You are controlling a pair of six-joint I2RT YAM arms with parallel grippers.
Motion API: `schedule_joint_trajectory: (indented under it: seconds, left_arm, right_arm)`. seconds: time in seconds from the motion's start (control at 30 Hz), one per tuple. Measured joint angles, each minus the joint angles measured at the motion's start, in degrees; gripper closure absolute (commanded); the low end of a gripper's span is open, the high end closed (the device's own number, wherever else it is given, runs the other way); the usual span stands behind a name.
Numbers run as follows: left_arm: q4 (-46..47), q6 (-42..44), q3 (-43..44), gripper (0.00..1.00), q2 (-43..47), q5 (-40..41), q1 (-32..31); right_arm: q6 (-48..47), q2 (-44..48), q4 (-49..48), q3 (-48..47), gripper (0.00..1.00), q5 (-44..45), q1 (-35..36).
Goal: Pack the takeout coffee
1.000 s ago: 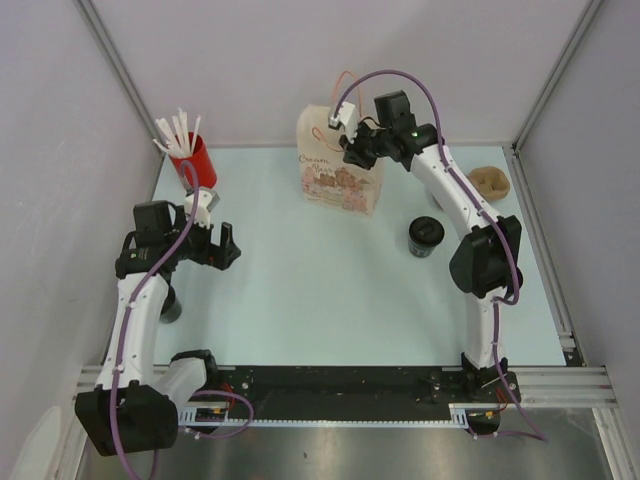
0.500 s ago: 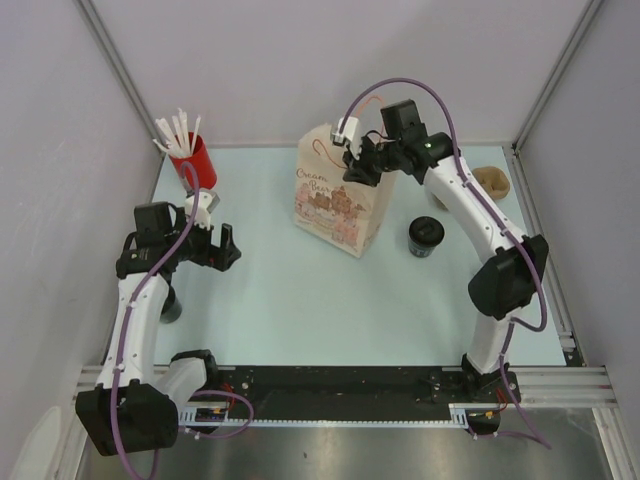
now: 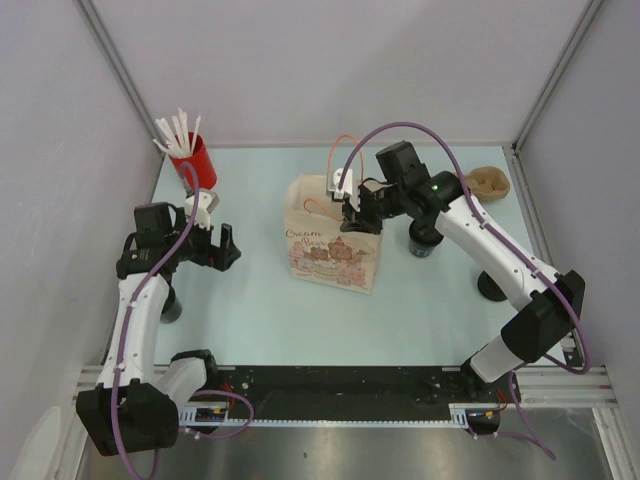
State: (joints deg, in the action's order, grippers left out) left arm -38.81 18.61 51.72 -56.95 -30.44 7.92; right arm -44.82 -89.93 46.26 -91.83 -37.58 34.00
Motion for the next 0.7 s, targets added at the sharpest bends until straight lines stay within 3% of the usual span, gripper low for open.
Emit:
schedule_joint_trajectory:
  seconds: [0.2, 0.23, 0.27, 0.37, 0.53, 0.7]
  left_arm:
    - [0.2, 0.0, -0.3, 0.01, 0.0, 0.0, 0.1]
    - [0.1, 0.0, -0.3, 0.01, 0.0, 0.0, 0.2]
    - [0.2, 0.0, -0.3, 0.00, 0.0, 0.0, 0.2]
    - [0.2, 0.0, -0.3, 0.01, 0.0, 0.0, 0.3]
    - [0.2, 0.0, -0.4, 0.01, 0.1, 0.0, 0.5]
    - [0.2, 0.0, -0.4, 0.00, 0.1, -0.3, 0.6]
  right_arm:
    - [-0.3, 3.3, 0.7, 3.1, 0.89, -0.4, 1.8]
    - [-0.3, 3.8, 0.7, 3.2, 0.85, -0.4, 1.8]
    - [-0.4, 4.2, 0.8, 3.2, 0.72, -0.4, 1.8]
    - [-0.6, 5.3, 1.2, 3.2, 0.51, -0.4, 1.9]
    - [-1.3, 6.7, 2.4, 3.2, 0.36, -0.4, 2.2]
    - [-0.9, 10.5, 3.3, 3.2, 0.28, -0.4, 2.3]
